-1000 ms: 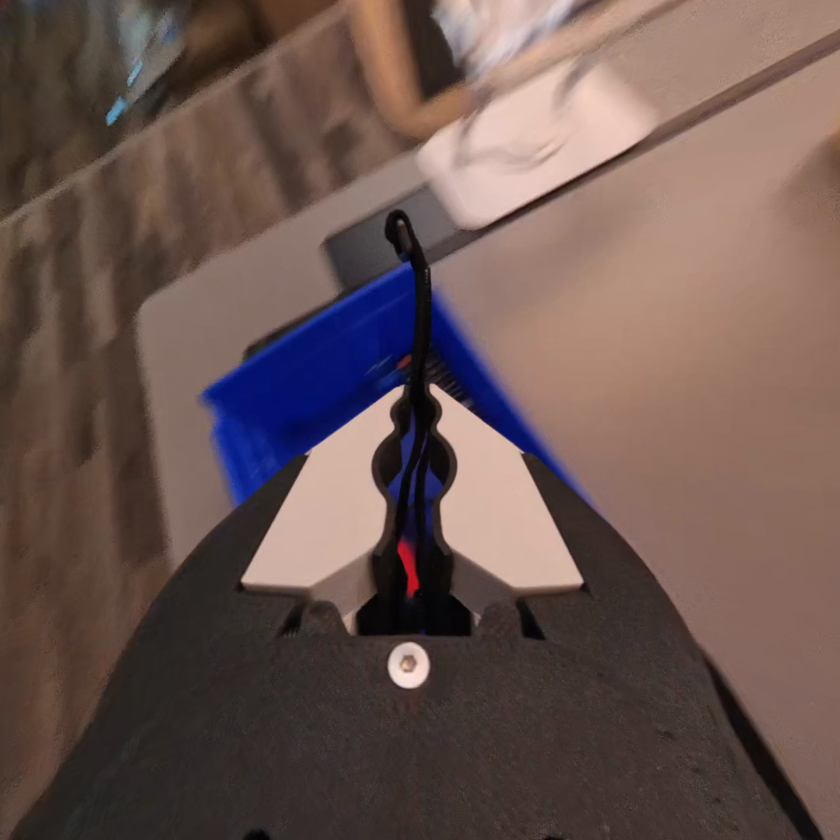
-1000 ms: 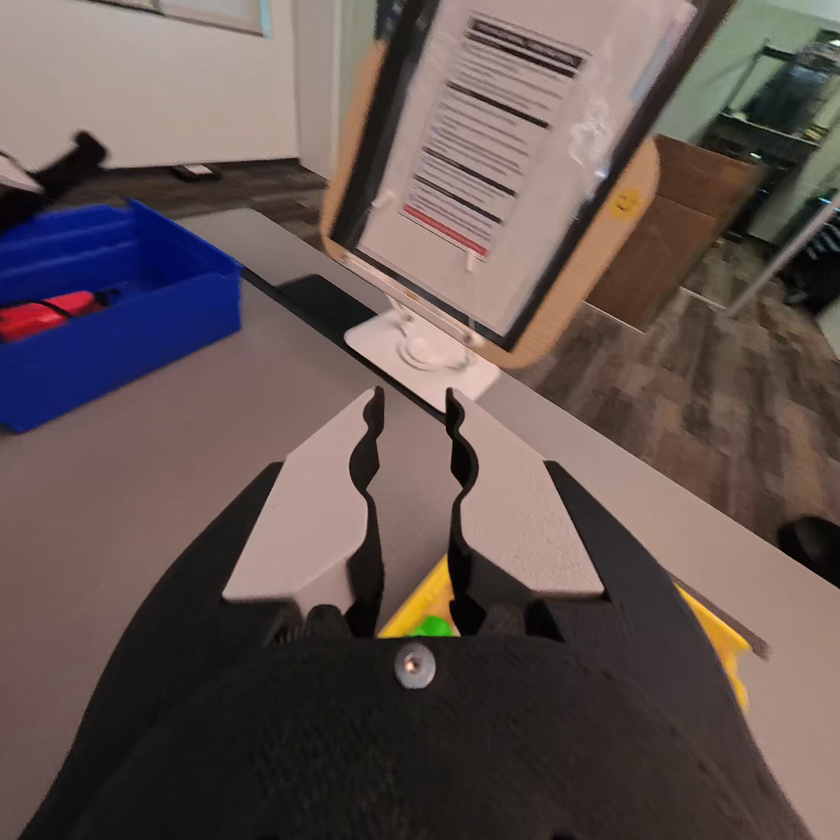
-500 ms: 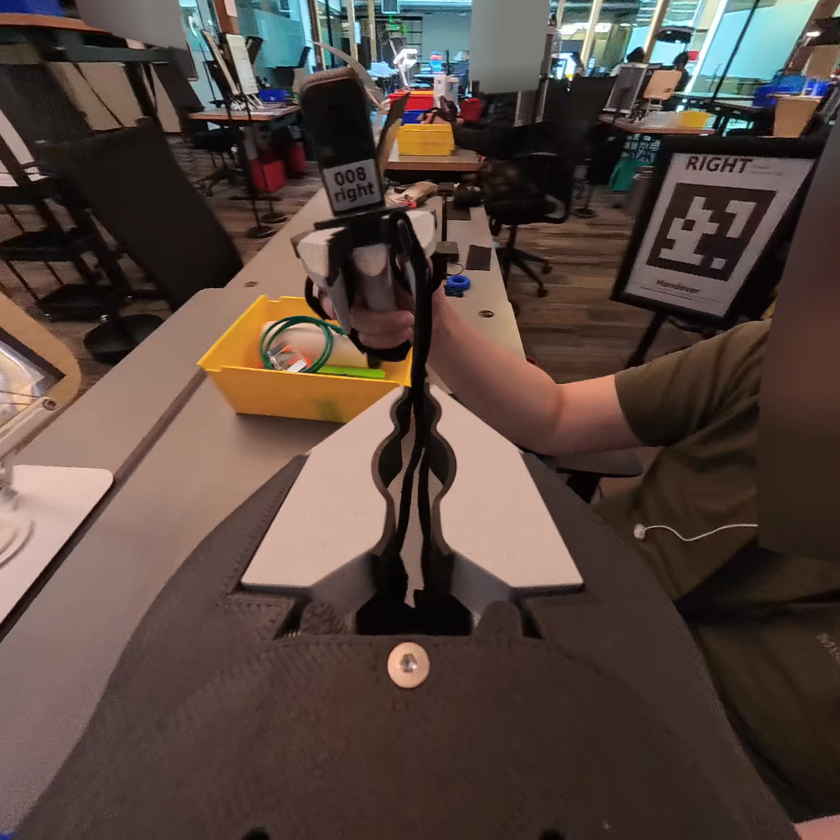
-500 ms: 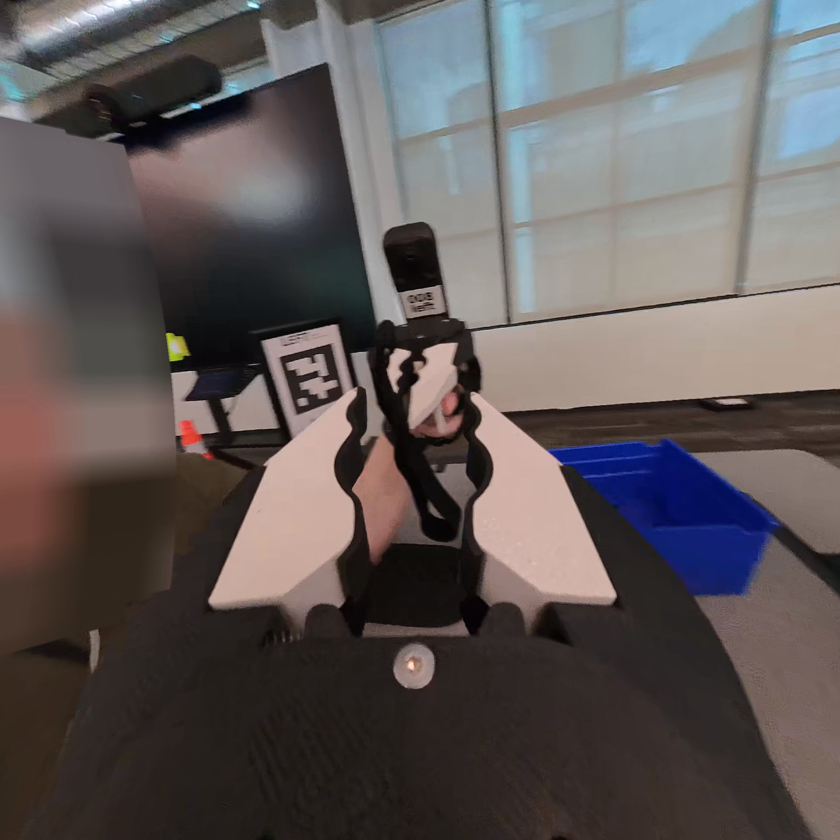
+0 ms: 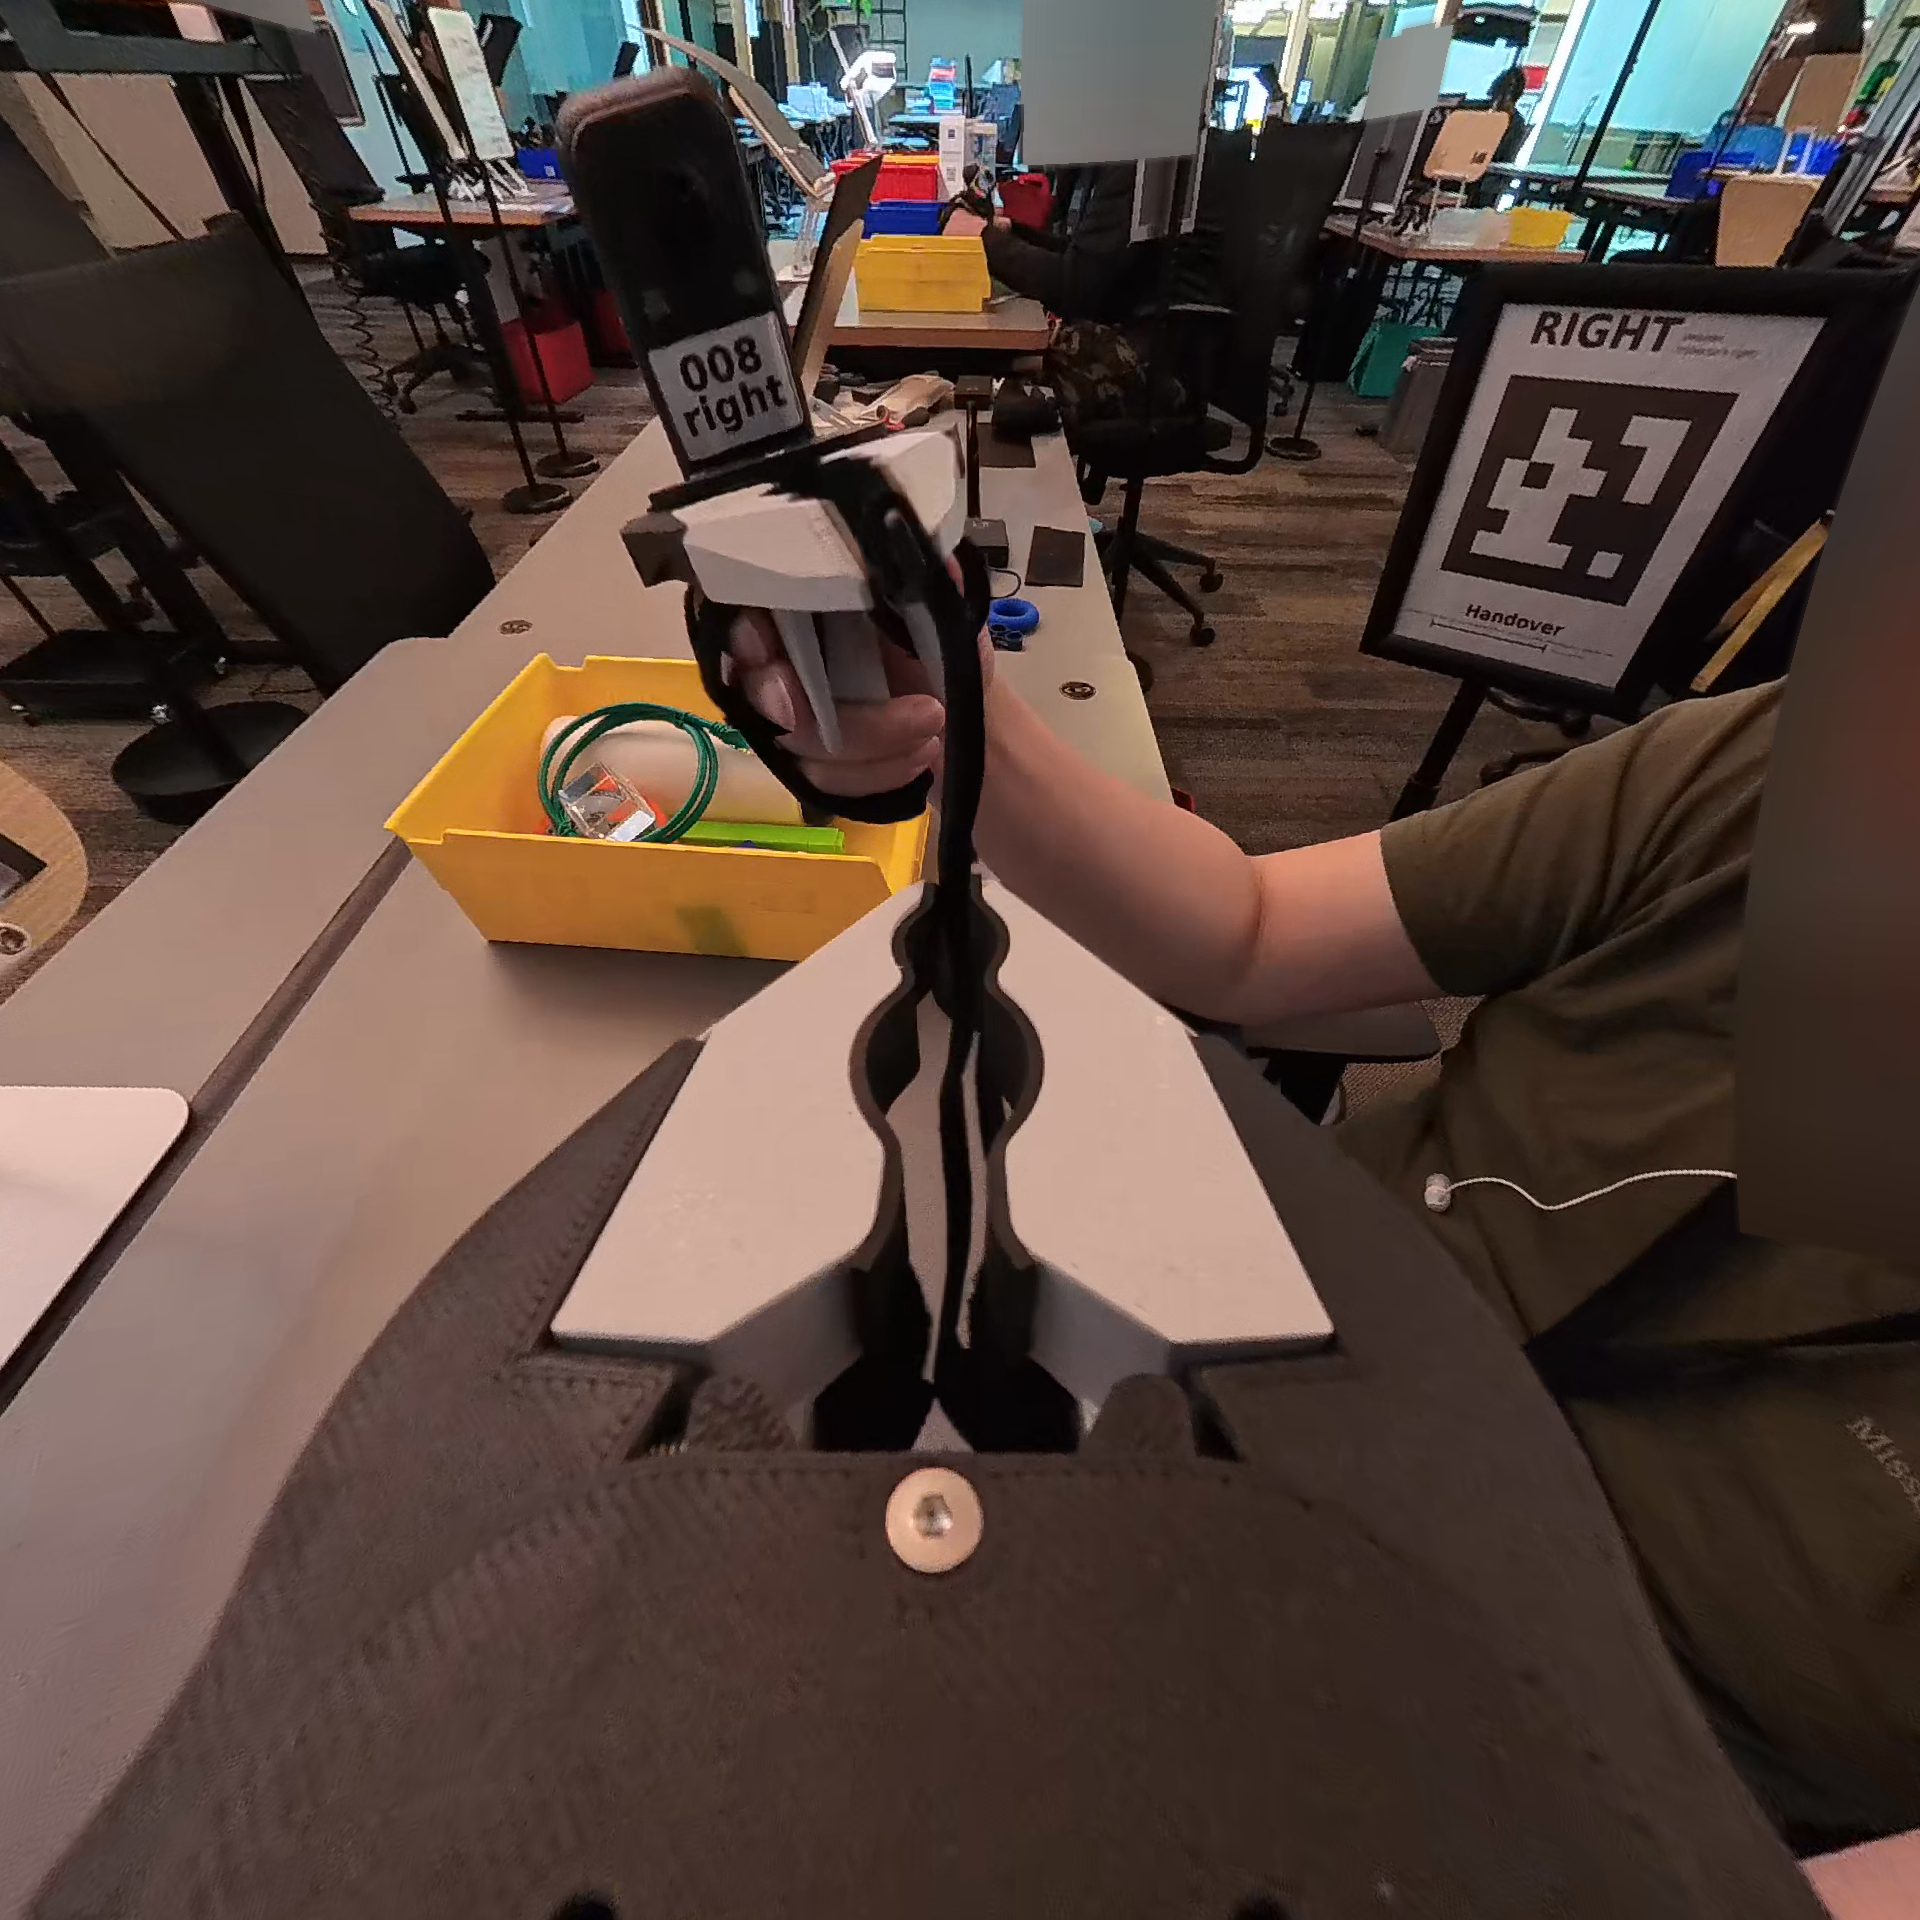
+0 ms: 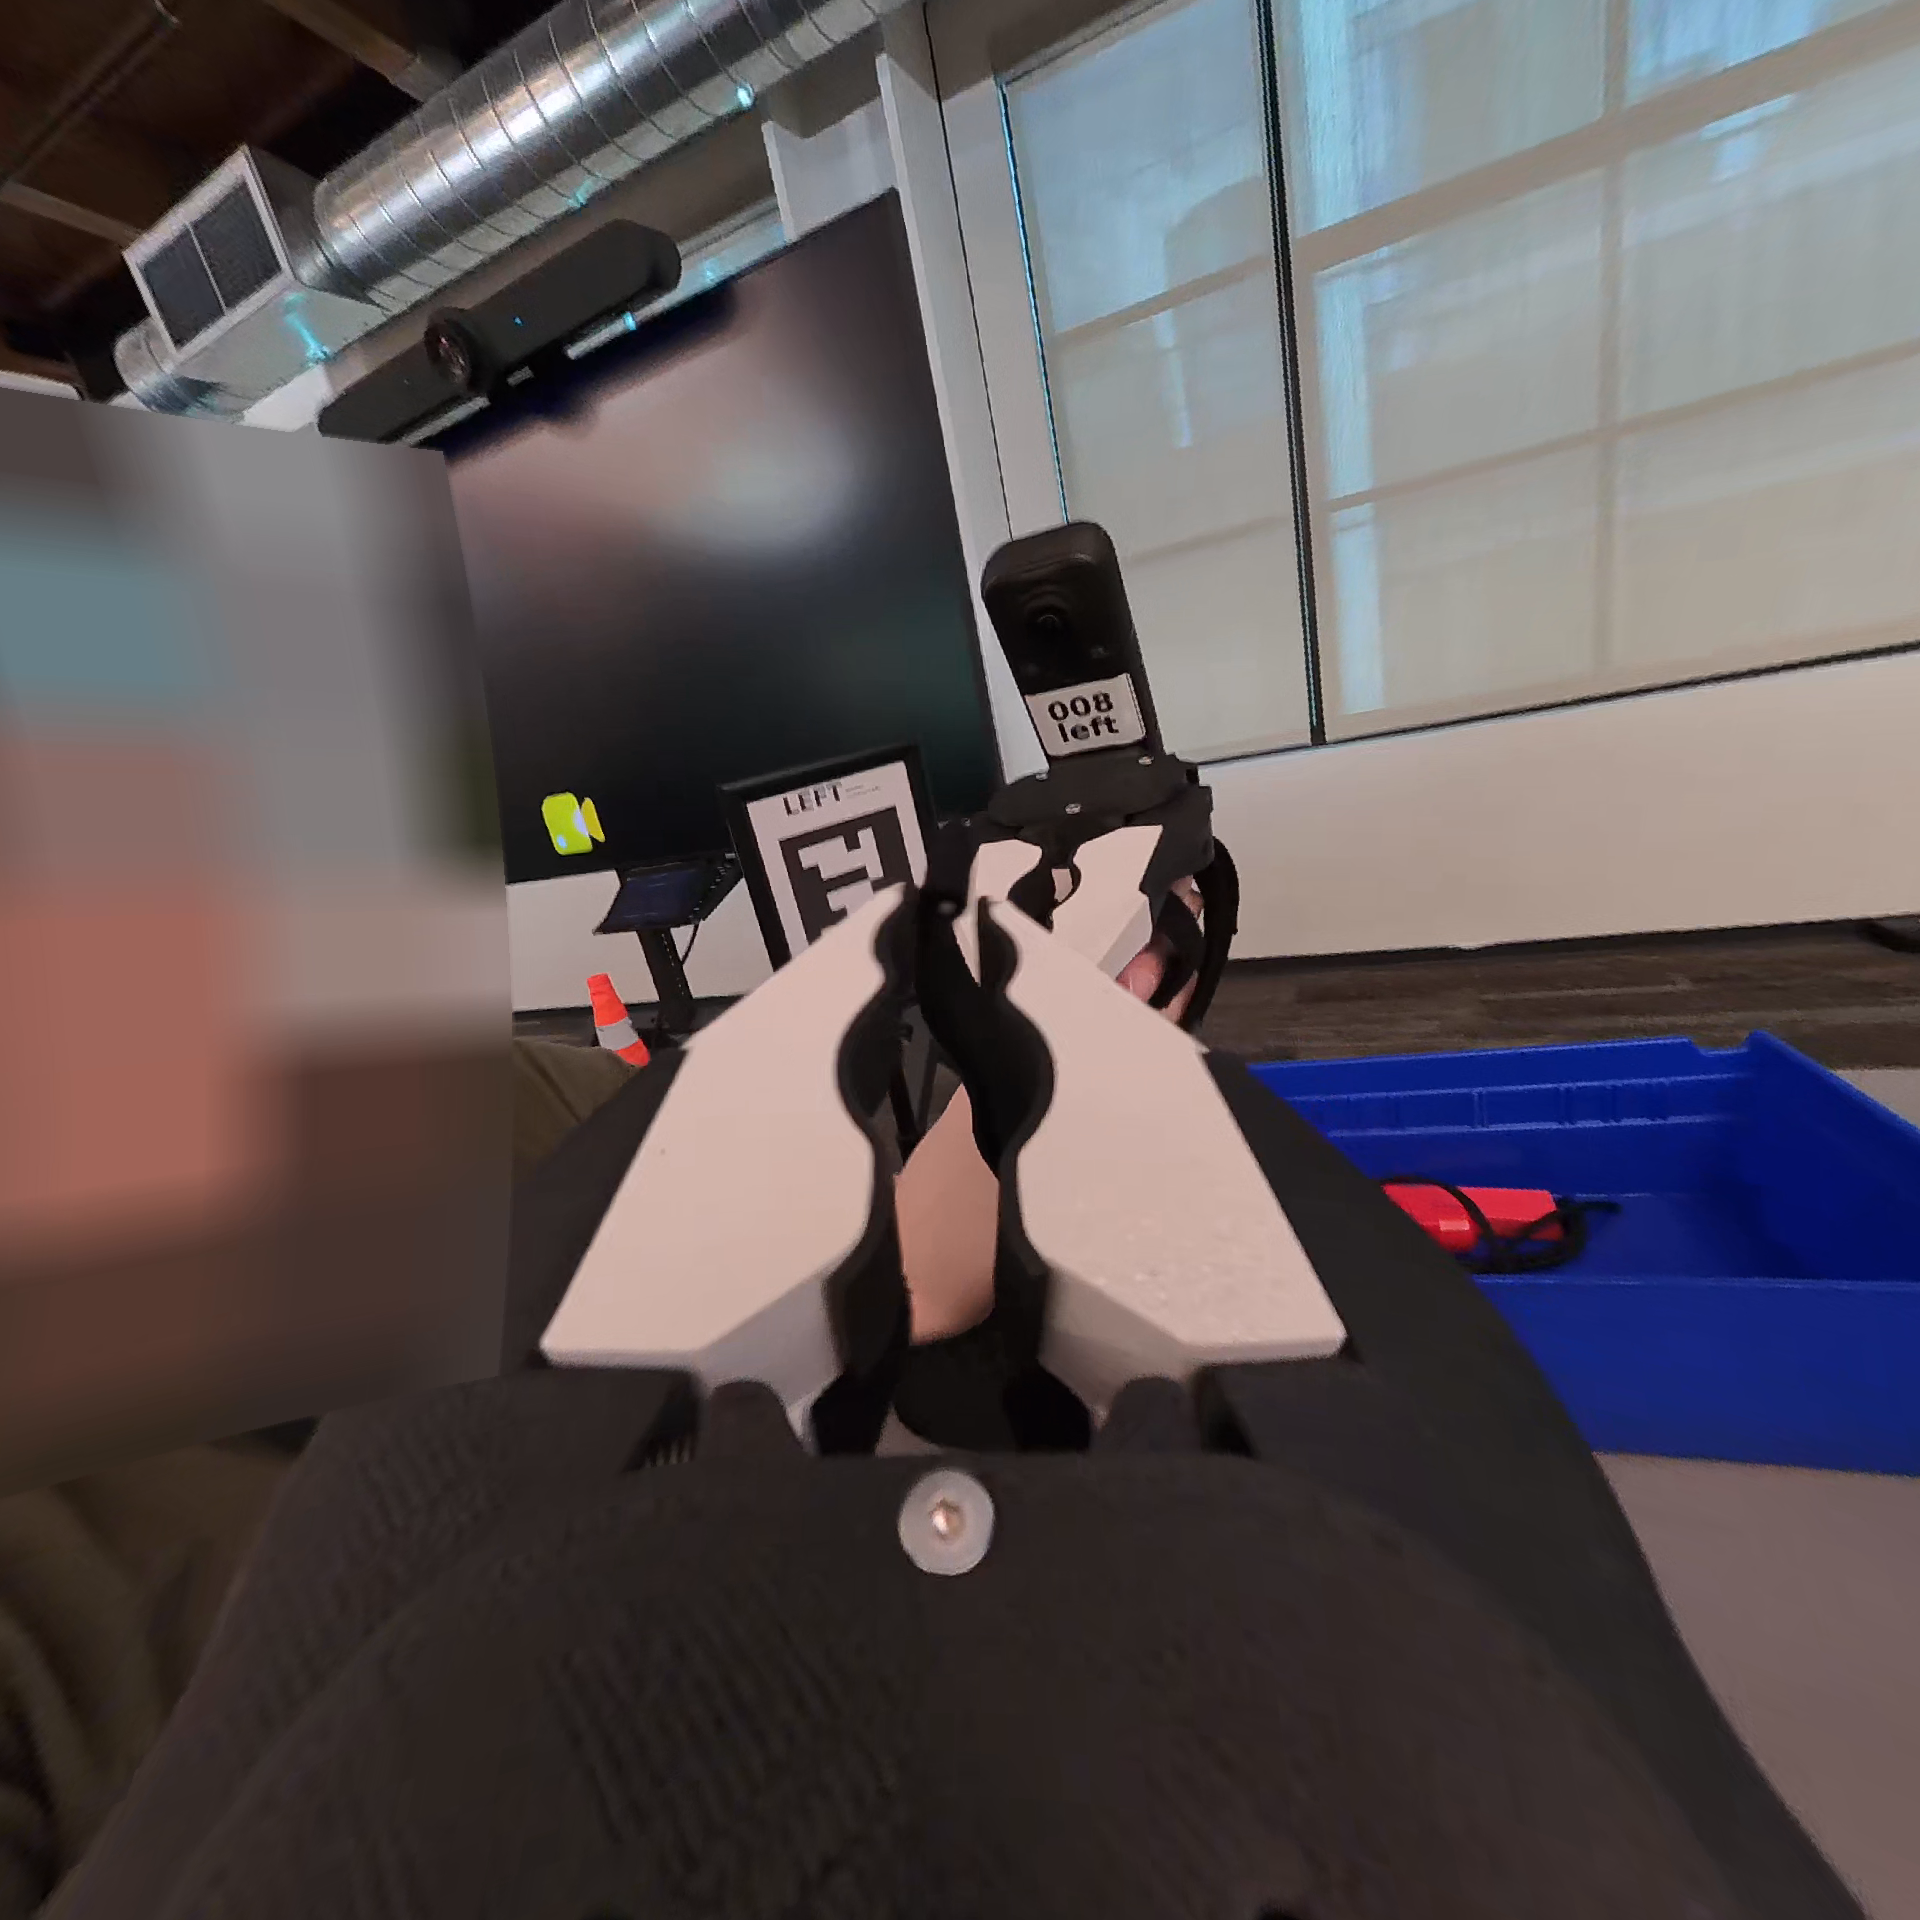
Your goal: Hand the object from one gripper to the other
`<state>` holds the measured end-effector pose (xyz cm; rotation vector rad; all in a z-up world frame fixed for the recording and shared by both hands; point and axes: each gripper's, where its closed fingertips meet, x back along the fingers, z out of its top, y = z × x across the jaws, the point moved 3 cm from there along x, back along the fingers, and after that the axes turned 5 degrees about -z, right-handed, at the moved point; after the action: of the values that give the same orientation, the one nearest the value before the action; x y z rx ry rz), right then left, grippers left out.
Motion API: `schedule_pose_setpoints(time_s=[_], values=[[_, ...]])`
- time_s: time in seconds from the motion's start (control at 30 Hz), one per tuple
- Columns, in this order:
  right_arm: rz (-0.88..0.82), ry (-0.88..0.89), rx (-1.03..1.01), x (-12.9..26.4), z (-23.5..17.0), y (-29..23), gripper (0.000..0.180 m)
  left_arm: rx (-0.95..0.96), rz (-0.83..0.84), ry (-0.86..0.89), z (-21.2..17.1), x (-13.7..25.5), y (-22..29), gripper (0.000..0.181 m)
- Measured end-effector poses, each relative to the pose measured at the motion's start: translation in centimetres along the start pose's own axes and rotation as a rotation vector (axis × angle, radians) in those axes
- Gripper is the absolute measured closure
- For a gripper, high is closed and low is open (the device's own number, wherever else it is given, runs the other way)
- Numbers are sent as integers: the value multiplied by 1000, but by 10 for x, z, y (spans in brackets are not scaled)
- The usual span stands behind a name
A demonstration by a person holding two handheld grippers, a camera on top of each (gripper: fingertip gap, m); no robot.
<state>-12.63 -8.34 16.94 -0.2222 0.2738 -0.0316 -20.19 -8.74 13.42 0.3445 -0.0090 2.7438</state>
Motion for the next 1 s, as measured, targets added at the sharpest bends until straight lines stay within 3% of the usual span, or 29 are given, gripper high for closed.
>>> schedule_pose_setpoints(time_s=[0.03, 0.13, 0.2, 0.27, 0.53, 0.67, 0.9, 1.0], values=[[-6, -6, 1, 0, 0, 0, 173, 1, 2, -5, -1, 0, -1, 178], [-69, -33, -21, 2, 0, 6, 175, -23, 22, -25, -5, -1, -3, 169], [-105, -31, -38, 4, 1, 9, 175, -46, 93, -38, -6, 1, -10, 127], [-171, -14, -76, 9, 4, 19, 176, -75, 180, -43, -6, 8, -19, 113], [-551, 95, -184, 86, 4, 94, 176, 10, 272, 20, -4, 30, -36, 125], [-610, 191, -266, 110, 4, 112, 176, -11, 567, -30, -9, 38, -76, 127], [-576, 221, -232, 82, 9, 102, 176, -208, 794, -21, 5, -4, -93, 135], [-537, 190, -217, 62, 8, 93, 176, -272, 786, -19, 6, -18, -88, 135]])
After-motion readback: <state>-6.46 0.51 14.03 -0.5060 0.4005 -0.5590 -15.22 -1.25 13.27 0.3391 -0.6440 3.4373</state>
